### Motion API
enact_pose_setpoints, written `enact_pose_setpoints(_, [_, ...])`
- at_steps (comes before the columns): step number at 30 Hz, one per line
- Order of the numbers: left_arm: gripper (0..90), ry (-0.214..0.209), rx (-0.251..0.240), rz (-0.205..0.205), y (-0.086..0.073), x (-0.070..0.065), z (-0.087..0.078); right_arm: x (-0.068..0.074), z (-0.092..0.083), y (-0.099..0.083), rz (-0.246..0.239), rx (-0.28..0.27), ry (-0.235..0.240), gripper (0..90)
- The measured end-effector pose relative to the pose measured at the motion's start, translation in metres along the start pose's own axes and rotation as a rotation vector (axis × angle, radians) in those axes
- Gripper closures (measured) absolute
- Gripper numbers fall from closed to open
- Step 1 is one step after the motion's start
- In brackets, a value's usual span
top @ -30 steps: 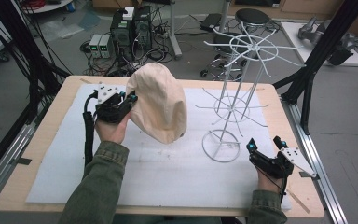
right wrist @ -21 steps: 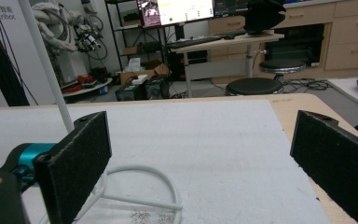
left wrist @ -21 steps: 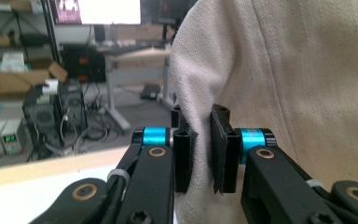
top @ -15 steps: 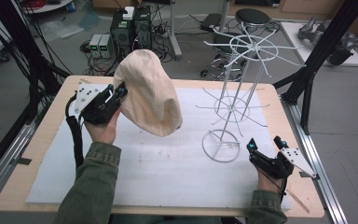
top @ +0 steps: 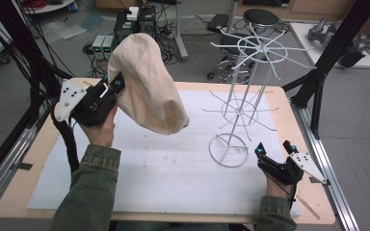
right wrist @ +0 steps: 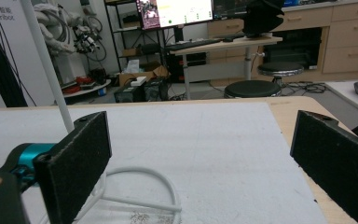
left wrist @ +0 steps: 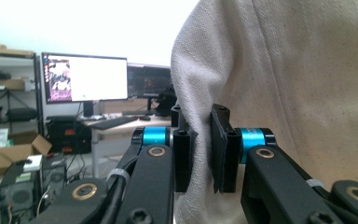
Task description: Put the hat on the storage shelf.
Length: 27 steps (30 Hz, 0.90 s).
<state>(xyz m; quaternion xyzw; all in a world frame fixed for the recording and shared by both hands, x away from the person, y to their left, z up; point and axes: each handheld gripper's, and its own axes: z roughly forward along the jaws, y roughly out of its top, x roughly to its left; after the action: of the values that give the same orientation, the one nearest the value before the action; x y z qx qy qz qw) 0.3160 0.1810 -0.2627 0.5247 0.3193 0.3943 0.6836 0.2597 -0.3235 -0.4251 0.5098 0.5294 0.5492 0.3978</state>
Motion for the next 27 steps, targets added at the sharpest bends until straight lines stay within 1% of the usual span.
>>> enact_pose_setpoints(3, [80.5,-0.008,-0.016,-0.005,0.004,0.000,0.002,0.000,0.000,0.000,0.000,0.000,-0.001,4.3])
enact_pose_setpoints(7, [80.5,-0.014,-0.023,-0.004,0.008,0.001,0.005,0.000,0.000,0.000,-0.002,0.001,0.000,4.3])
enact_pose_setpoints(9, [80.4,-0.027,-0.031,-0.005,0.011,0.001,0.008,0.000,0.000,0.000,-0.002,0.000,-0.003,4.3])
enact_pose_setpoints(10, [80.4,-0.027,-0.031,-0.005,0.011,0.001,0.008,0.000,0.000,0.000,-0.003,0.000,-0.002,4.3])
enact_pose_setpoints(13, [80.4,-0.059,-0.044,-0.005,0.017,-0.002,0.014,0.000,0.000,0.000,-0.003,-0.001,-0.003,4.3])
enact_pose_setpoints(14, [80.4,-0.059,-0.044,-0.005,0.017,-0.002,0.014,0.000,0.000,0.000,-0.003,-0.001,-0.003,4.3])
enact_pose_setpoints(15, [80.4,-0.068,-0.049,0.001,0.019,-0.003,0.016,0.000,0.000,0.000,-0.003,-0.001,-0.002,4.3])
enact_pose_setpoints(18, [80.3,-0.090,-0.072,0.002,0.027,-0.008,0.023,0.000,0.001,0.000,-0.005,0.002,-0.004,4.3])
enact_pose_setpoints(20, [80.3,-0.097,-0.072,0.007,0.028,-0.009,0.024,0.000,0.000,0.000,-0.005,0.000,-0.003,4.3])
enact_pose_setpoints(21, [80.2,-0.110,-0.077,0.015,0.032,-0.013,0.027,-0.001,0.000,0.000,-0.010,-0.003,-0.006,4.3])
enact_pose_setpoints(25, [80.2,-0.130,-0.080,0.031,0.037,-0.018,0.032,-0.001,0.000,0.000,-0.011,-0.005,-0.005,4.3])
enact_pose_setpoints(27, [80.2,-0.136,-0.087,0.030,0.039,-0.020,0.035,0.000,0.000,0.000,-0.012,-0.002,-0.004,4.3])
